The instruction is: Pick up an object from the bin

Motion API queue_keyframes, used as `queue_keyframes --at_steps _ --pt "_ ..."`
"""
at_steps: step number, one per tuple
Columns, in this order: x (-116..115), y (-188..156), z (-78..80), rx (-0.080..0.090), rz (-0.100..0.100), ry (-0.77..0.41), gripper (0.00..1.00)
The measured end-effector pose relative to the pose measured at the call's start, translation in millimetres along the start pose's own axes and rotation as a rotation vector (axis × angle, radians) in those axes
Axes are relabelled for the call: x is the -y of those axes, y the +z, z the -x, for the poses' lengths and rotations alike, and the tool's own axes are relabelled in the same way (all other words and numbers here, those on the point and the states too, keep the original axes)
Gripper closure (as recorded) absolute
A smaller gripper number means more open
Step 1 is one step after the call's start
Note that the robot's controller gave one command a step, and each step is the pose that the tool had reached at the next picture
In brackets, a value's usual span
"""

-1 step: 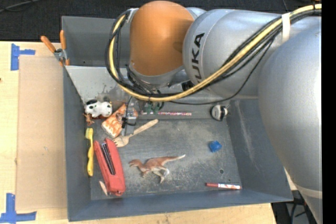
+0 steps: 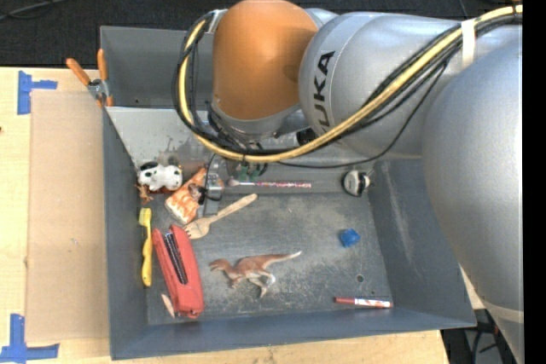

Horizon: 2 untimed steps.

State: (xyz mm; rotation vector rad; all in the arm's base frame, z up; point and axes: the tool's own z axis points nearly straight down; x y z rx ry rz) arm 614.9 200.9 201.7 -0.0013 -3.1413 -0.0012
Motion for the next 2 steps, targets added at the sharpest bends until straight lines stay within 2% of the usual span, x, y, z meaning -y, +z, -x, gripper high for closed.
queue_keyframes --at_steps 1,2 --pt "24.1 55.0 -7.8 0.002 0.0 -0.134 0.0" --pt "61.9 129.6 -75.8 0.007 0.002 -0.215 0.0"
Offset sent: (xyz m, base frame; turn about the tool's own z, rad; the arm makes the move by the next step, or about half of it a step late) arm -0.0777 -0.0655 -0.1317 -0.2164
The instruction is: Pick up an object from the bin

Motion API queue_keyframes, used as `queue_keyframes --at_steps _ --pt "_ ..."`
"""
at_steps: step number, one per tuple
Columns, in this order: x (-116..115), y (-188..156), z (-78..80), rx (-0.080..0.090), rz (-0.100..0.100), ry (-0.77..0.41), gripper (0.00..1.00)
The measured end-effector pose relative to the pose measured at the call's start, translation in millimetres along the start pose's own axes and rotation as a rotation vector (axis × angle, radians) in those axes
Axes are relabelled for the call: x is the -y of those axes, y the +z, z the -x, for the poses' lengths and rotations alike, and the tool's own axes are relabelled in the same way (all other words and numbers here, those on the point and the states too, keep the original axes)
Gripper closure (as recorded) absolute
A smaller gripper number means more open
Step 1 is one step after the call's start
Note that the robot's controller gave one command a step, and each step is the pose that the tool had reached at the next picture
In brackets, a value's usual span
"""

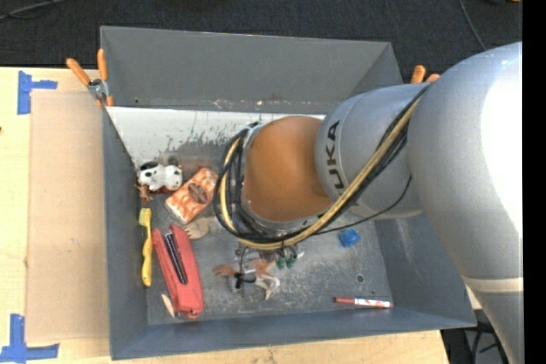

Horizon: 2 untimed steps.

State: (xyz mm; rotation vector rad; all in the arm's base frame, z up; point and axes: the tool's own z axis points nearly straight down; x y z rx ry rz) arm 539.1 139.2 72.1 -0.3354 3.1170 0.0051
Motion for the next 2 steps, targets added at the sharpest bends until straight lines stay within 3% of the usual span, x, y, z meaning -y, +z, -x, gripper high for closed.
queue_keyframes --at_steps 1,2 --pt "11.9 4.7 26.9 0.0 0.001 -0.018 0.0" --pt "75.8 -23.5 -39.9 -0.009 0.001 0.05 0.0"
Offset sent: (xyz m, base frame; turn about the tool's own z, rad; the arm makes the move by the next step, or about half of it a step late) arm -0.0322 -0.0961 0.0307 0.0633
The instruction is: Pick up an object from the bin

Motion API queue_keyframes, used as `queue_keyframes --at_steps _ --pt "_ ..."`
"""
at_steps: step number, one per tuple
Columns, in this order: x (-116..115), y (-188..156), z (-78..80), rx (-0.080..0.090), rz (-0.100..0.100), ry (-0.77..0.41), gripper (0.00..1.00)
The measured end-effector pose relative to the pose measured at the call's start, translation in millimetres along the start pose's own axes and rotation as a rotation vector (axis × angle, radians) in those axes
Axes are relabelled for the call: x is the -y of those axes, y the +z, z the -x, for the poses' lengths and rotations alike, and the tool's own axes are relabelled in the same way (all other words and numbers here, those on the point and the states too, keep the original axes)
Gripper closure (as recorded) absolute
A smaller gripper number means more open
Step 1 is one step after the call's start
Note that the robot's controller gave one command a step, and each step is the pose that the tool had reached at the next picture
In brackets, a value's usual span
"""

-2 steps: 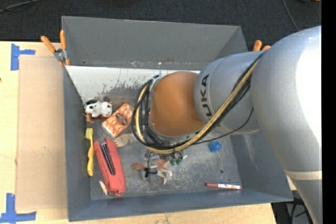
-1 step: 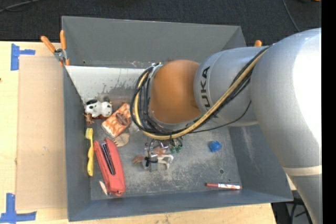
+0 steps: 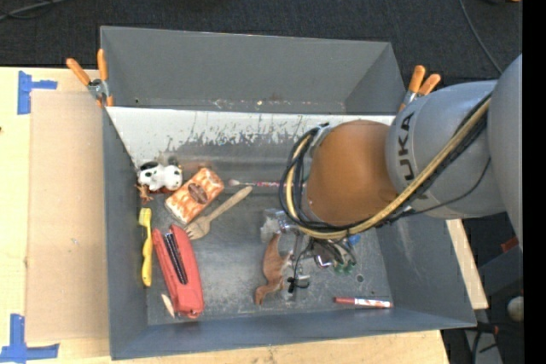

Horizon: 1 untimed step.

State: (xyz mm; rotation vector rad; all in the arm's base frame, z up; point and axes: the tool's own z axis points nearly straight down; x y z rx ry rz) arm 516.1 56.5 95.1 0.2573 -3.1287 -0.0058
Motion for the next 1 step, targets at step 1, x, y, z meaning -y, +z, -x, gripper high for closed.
queue_keyframes --at_steps 1 --pt "5.0 -26.9 45.1 0.015 0.004 0.018 1.0"
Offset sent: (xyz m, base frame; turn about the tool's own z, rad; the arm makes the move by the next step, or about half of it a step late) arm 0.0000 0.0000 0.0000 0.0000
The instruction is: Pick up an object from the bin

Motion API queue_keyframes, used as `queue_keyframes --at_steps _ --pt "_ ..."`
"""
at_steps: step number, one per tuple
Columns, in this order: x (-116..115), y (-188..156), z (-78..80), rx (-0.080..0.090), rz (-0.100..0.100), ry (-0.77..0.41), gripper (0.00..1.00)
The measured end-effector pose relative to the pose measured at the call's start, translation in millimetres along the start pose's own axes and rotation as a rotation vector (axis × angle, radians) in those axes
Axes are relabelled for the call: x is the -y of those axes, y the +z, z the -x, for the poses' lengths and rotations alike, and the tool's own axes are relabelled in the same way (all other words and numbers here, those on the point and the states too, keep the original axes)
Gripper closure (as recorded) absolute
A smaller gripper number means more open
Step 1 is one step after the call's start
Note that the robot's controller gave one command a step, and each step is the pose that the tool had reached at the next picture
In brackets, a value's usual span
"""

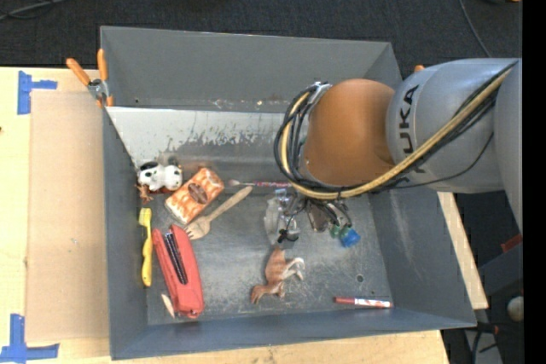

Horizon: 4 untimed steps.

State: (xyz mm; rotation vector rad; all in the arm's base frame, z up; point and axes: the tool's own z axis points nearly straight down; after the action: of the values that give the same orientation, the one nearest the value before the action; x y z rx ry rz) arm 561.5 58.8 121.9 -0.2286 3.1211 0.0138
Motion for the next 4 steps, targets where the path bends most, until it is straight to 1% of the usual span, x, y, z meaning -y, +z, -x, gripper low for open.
queue_keyframes --at_steps 1,2,3,4 --pt "0.0 0.0 0.0 0.0 0.0 0.001 1.0" --pt "37.1 18.1 -14.5 0.0 0.001 0.046 1.0" --pt "54.1 17.1 -44.9 0.002 0.003 0.061 0.0" --pt "54.1 17.1 -45.1 0.002 0.003 0.061 0.0"
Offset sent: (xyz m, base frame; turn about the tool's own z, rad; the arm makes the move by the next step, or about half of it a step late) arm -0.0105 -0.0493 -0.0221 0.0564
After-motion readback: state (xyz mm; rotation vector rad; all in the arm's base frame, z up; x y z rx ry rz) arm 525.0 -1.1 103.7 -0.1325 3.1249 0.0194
